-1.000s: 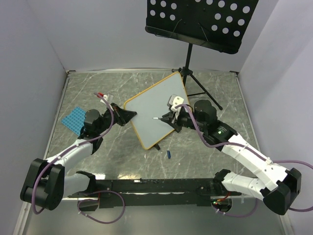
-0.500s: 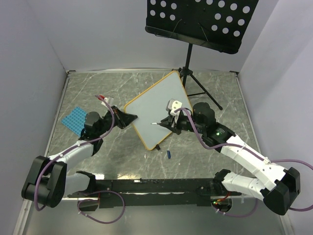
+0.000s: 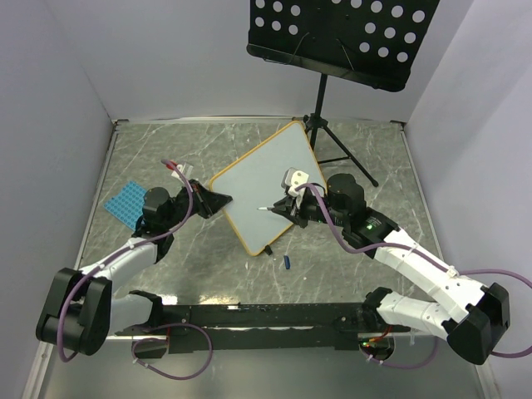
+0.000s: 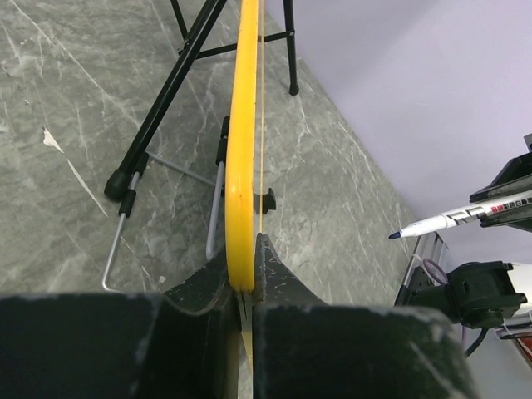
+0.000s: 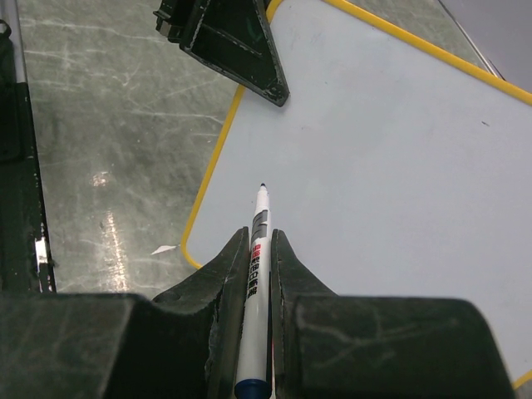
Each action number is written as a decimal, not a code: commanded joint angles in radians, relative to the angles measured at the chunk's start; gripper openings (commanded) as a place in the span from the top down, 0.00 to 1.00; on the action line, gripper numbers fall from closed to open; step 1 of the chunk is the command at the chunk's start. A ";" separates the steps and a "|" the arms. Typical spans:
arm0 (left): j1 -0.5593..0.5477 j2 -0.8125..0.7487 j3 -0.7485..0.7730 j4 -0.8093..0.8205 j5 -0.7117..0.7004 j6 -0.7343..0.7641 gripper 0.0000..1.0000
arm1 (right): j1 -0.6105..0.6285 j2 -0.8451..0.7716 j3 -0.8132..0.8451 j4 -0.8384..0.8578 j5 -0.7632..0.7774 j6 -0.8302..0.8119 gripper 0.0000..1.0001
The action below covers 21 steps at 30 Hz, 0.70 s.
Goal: Write a sentence on the whiteboard
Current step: Adjust the whiteboard on the whiteboard stand.
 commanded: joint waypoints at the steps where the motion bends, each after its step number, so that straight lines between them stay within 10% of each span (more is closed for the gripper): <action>1: -0.014 -0.010 -0.022 -0.134 0.084 0.088 0.99 | 0.002 -0.009 0.005 0.053 0.002 -0.008 1.00; 21: -0.014 -0.030 -0.026 -0.122 0.088 0.071 0.99 | 0.002 0.014 -0.003 0.058 -0.019 -0.004 1.00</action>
